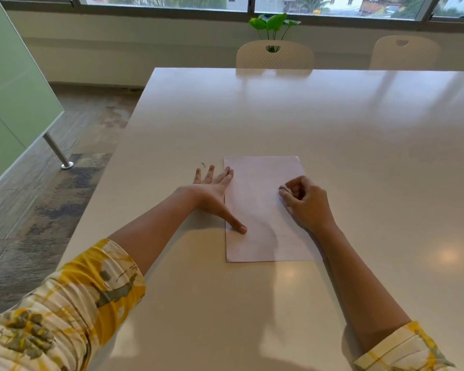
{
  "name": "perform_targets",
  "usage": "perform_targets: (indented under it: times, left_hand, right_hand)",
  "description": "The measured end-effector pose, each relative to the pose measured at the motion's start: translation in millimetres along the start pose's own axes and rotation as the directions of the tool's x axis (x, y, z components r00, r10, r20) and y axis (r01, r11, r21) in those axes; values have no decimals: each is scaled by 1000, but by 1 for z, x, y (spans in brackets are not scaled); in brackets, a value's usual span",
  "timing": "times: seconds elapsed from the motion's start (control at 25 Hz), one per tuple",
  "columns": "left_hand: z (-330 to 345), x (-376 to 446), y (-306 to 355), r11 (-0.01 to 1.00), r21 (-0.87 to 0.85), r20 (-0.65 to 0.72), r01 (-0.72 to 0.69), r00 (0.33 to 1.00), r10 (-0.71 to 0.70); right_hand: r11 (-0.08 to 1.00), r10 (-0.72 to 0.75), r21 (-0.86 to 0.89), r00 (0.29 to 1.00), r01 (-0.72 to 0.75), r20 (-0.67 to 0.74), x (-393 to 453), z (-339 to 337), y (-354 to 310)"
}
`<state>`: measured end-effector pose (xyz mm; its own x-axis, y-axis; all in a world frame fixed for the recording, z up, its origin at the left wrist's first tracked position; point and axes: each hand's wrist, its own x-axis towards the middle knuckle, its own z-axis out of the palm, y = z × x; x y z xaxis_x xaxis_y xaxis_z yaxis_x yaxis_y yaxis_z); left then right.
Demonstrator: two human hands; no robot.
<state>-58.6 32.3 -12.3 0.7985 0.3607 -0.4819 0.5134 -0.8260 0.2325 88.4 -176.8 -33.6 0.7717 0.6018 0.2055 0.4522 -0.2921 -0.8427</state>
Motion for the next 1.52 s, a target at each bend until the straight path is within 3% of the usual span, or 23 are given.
perform_targets:
  times: [0.16,0.4,0.56,0.64,0.8,1.04,1.2,1.28,1.4,1.44,1.52]
  left_hand:
    - [-4,-2,3,999,37,14,32,999,-32]
    - [-18,-7,20,975,185,67,123,988,-138]
    - [-18,-9,19,979,154,73,133,987,-146]
    - [-15,-10,16,982,139,69,126,988,-137]
    - [-11,-7,11,990,103,63,100,992,-107]
    - [-5,-8,8,995,32,46,90,995,-92]
    - [-9,-8,12,993,62,66,105,992,-109]
    - [-12,-9,13,992,60,79,113,990,-118]
    - [-14,-12,13,992,57,90,114,989,-118]
    - [-15,-11,14,991,61,96,119,987,-125]
    - [-17,-8,16,988,80,115,131,983,-140]
  right_hand:
    - [993,95,-74,995,-97,-30,-3,4,-17]
    - [980,-44,-184,987,73,156,-39,57,-53]
    - [929,155,-307,970,-208,-188,-10,0,-30]
    - [907,196,-317,945,-276,-261,-10,-5,-30]
    - [974,105,-211,990,-83,94,-38,53,-57]
    - [926,268,-209,937,-315,-226,-22,-1,-34]
    - [986,100,-135,994,-93,47,-50,67,-61]
    - [973,170,-145,982,-180,-79,-37,42,-48]
    - [903,268,-245,909,-353,-320,-18,-4,-30]
    - [901,261,-254,908,-351,-329,-18,1,-34]
    - [963,160,-193,977,-187,-144,-32,42,-51]
